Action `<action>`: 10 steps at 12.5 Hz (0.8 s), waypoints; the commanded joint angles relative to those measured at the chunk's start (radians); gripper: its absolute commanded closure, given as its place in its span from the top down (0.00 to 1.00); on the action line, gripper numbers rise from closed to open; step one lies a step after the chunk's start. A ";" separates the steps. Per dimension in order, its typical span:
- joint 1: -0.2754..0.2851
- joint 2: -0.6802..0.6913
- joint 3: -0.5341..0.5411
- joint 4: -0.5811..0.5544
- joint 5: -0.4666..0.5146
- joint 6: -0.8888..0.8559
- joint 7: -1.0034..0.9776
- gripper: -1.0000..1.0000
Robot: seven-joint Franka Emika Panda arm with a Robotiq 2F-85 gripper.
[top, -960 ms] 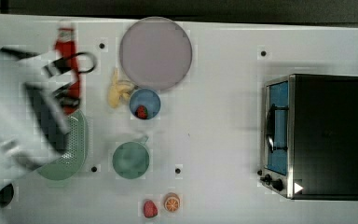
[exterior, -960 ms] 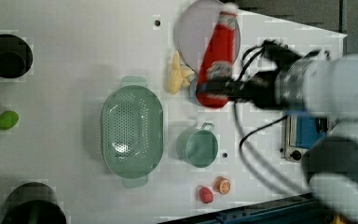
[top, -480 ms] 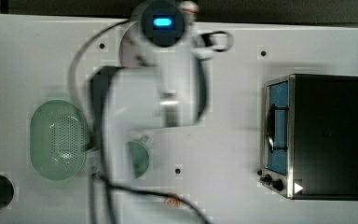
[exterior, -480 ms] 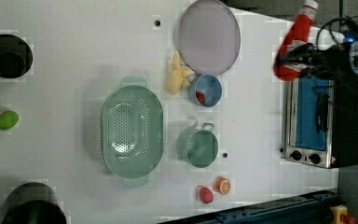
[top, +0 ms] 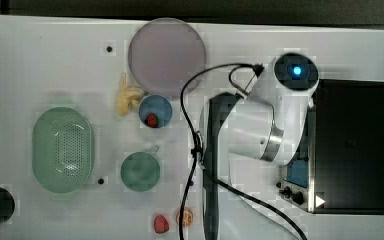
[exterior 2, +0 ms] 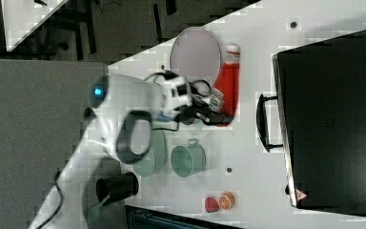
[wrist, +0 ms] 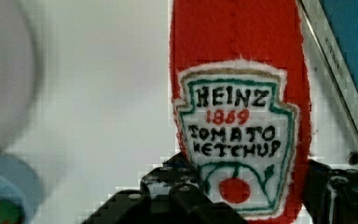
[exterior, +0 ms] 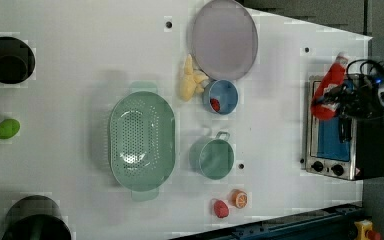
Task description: Pick ketchup from strainer and place it on the table
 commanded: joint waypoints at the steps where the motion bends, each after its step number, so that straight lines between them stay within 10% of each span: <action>1: 0.059 -0.008 0.065 -0.098 0.001 0.117 -0.058 0.61; 6: 0.065 0.037 0.108 -0.225 0.002 0.304 -0.035 0.64; 10: 0.065 0.037 0.120 -0.218 0.002 0.320 -0.035 1.00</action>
